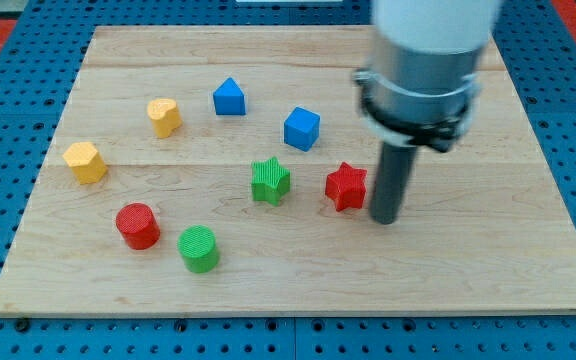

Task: Move the red star to the red circle

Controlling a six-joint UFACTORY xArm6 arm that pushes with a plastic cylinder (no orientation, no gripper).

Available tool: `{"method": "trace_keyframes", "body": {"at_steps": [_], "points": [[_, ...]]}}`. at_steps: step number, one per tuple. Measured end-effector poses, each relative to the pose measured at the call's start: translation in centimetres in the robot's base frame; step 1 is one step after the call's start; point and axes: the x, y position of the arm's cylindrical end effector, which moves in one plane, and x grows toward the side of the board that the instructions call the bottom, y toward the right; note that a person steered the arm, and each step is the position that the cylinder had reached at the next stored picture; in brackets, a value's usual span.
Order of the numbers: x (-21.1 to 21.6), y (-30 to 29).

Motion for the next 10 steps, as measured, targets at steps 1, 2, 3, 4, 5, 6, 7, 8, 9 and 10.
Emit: {"method": "trace_keyframes", "body": {"at_steps": [1, 2, 3, 4, 5, 6, 7, 8, 9, 10], "points": [[-4.6, 0.3], [-5.3, -2.0], [-1.1, -5.5], [0.9, -8.3], [0.9, -13.2], [2.4, -13.9], [2.2, -16.7], [-0.4, -20.6], [-1.8, -23.0], [-4.2, -23.1]]}}
